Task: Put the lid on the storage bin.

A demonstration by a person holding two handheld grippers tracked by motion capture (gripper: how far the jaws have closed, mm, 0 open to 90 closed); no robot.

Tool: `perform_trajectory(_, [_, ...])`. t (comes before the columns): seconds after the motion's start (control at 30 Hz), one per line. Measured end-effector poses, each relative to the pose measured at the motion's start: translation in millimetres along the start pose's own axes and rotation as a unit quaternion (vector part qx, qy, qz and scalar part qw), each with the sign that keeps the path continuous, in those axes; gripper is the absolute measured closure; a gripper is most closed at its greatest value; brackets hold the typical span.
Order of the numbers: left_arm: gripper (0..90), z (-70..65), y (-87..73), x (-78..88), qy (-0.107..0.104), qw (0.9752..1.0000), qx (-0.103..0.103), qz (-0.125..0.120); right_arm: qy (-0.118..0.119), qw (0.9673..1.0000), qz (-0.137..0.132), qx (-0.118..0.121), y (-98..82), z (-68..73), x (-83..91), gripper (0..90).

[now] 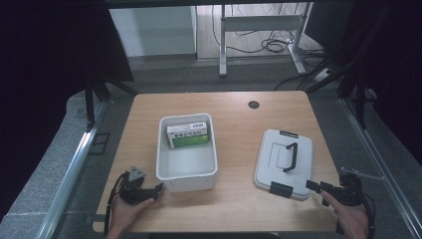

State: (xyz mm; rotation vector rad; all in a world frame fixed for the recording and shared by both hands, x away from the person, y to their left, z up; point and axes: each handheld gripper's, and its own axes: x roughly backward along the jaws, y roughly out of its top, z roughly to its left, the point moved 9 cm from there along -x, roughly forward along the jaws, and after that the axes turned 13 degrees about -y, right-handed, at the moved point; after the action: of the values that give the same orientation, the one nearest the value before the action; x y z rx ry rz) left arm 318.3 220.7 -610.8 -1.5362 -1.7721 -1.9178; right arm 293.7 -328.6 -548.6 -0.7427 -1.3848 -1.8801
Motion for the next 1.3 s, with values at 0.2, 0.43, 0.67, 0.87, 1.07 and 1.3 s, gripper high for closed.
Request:
perform_trajectory(0.2, [12.4,-1.1,-1.8,1.3,-0.001,1.0,-0.001,0.001,-0.003,1.0,0.0,-0.004,0.3,-0.3,0.3,32.2])
perform_trajectory(0.43, [12.6,-1.4,-2.8,2.3,-0.001,1.0,-0.001,0.001,-0.01,0.9999,0.009,-0.007,0.9,-2.1,1.9,32.2])
perform_trajectory(0.67, [13.0,-2.3,-3.9,3.1,-0.001,1.0,-0.001,0.0,-0.009,0.9999,0.008,-0.012,1.6,5.0,5.9,32.3])
perform_trajectory(0.87, [12.8,-2.7,-4.4,3.5,0.0,1.0,0.0,0.0,0.0,1.0,0.006,0.003,2.8,15.6,8.5,32.3])
perform_trajectory(1.07, [12.7,-2.7,-4.4,3.4,0.0,1.0,0.0,0.0,-0.003,0.9999,0.015,0.007,6.3,18.9,7.9,33.4])
perform_trajectory(1.3, [12.9,-2.9,-4.6,3.6,0.0,1.0,0.001,0.0,-0.007,0.9997,0.02,0.009,13.8,23.8,5.6,35.2])
